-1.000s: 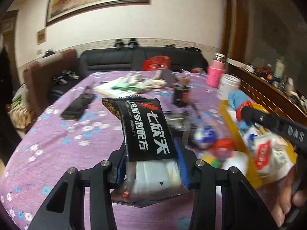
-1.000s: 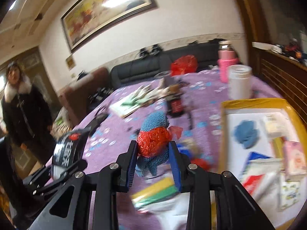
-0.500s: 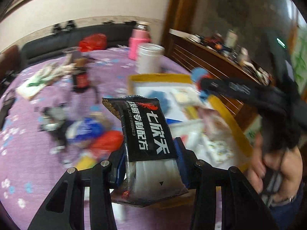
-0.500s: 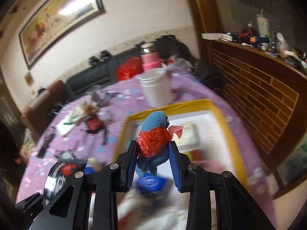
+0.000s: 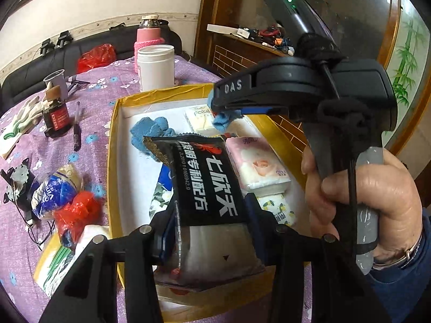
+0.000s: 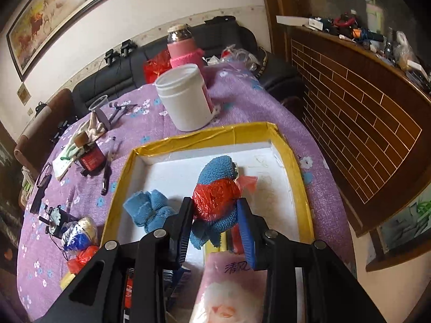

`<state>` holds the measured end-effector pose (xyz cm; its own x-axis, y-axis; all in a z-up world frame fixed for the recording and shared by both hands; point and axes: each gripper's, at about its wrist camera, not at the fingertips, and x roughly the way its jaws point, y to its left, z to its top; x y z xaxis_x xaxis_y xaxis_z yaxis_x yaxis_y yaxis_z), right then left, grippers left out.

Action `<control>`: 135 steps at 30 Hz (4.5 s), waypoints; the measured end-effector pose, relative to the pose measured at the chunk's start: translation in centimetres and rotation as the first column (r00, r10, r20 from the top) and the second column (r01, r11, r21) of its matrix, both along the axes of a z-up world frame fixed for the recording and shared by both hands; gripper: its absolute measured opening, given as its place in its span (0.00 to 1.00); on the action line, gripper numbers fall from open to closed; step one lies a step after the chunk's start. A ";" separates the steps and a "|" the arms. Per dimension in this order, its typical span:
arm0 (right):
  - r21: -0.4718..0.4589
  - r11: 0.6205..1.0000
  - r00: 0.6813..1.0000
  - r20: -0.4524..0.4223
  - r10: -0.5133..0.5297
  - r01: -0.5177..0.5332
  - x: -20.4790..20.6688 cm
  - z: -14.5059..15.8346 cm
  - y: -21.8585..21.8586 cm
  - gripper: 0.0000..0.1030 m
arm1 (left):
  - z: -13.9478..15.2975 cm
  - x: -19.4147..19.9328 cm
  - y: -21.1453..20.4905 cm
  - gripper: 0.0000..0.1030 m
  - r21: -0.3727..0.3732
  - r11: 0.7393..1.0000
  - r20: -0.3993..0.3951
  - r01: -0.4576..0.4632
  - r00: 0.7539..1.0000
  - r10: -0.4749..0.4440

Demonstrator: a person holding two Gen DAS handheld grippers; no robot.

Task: Organize soft objects
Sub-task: 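Open the left gripper over the tray while the right releases the knitted toy, then move both grippers back over the table away from the tray, then grasp the yellow-green foam-strip bag with the left gripper while the right grasps the white cloth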

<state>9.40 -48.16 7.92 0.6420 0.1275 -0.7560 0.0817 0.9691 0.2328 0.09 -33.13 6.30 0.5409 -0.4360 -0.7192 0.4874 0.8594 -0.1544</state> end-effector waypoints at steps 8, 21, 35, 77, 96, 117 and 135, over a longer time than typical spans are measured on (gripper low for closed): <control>0.018 1.000 1.000 -0.012 -0.010 0.010 0.0 -0.6 -0.5 0.53 | -0.1 0.2 0.4 0.67 -0.025 1.000 -0.033 -0.013 0.999 0.012; 0.118 0.993 0.994 0.097 -0.044 0.033 -4.4 1.8 -0.1 0.61 | 2.5 -2.0 2.5 0.67 -0.079 0.997 0.026 0.006 1.000 -0.004; 0.156 0.984 0.987 0.144 0.066 -0.088 -7.6 3.1 6.3 0.62 | 3.7 -4.2 10.4 0.68 -0.115 0.991 0.058 -0.068 0.996 0.075; -0.174 0.938 0.944 -0.195 0.266 -0.301 -0.7 -4.5 24.9 0.62 | -3.5 -3.1 29.2 0.68 -0.250 0.902 -0.102 -0.352 0.936 0.337; 0.029 0.930 0.922 -0.118 0.368 -0.368 -6.4 -0.5 19.9 0.68 | -3.1 -3.6 31.7 0.68 -0.310 0.843 -0.093 -0.439 0.897 0.433; 0.057 0.916 0.913 -0.079 0.400 -0.396 -8.9 0.5 20.1 0.68 | -2.6 -4.3 31.0 0.68 -0.258 0.881 -0.096 -0.397 0.918 0.386; -0.213 0.759 0.785 -0.262 0.562 -0.615 -9.6 -3.0 24.2 0.07 | -1.7 -7.4 34.2 0.73 -0.211 0.904 -0.089 -0.372 0.928 0.361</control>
<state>-0.24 -23.97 4.92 0.3654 0.2093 -0.9070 -0.5132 0.8582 -0.0087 -7.30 1.05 4.59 0.6612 -0.3636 -0.6562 0.1325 0.9176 -0.3748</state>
